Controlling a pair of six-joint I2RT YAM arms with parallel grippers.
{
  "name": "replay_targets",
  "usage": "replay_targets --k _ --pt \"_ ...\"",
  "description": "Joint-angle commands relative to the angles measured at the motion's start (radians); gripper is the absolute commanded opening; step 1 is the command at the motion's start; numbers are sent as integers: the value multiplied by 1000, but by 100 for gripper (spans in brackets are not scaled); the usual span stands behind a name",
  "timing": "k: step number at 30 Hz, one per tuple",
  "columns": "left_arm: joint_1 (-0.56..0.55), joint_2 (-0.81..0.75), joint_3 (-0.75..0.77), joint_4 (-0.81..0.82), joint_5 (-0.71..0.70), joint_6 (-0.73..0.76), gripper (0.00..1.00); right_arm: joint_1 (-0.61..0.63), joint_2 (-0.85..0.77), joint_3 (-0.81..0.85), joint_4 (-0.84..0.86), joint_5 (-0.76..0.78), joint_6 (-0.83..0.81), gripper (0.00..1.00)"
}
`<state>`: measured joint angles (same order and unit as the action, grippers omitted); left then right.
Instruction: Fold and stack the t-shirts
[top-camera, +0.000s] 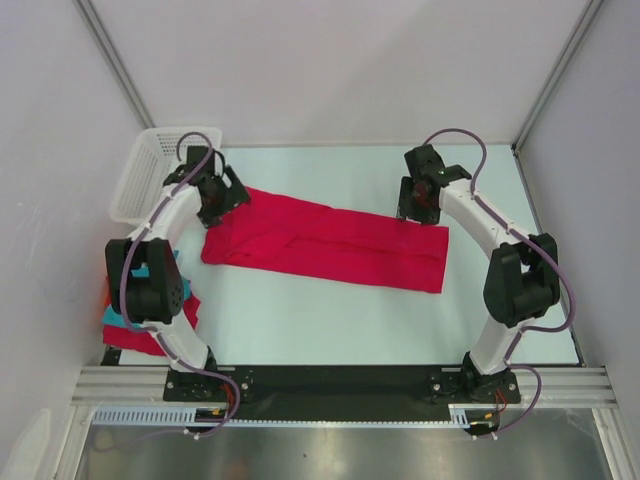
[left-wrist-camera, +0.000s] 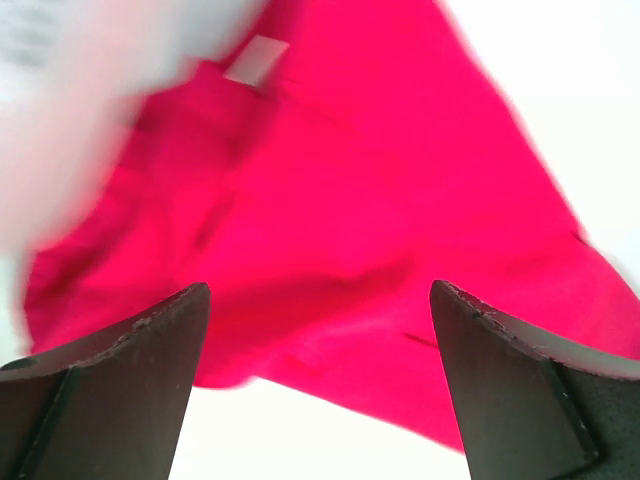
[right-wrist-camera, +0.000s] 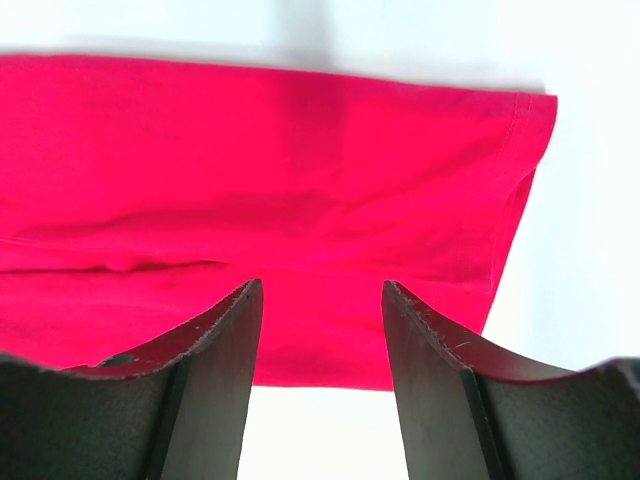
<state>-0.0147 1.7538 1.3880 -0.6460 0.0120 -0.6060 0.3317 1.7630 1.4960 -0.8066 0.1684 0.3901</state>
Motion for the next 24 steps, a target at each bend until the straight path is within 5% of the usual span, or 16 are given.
replay_targets --k 1,11,24 --pt "-172 -82 34 89 136 37 96 0 -51 -20 -2 14 -3 57" --pt "-496 84 -99 624 514 -36 96 -16 -129 -82 -3 20 16 57" --pt "-671 294 -83 848 517 -163 96 -46 -155 -103 4 10 24 57"
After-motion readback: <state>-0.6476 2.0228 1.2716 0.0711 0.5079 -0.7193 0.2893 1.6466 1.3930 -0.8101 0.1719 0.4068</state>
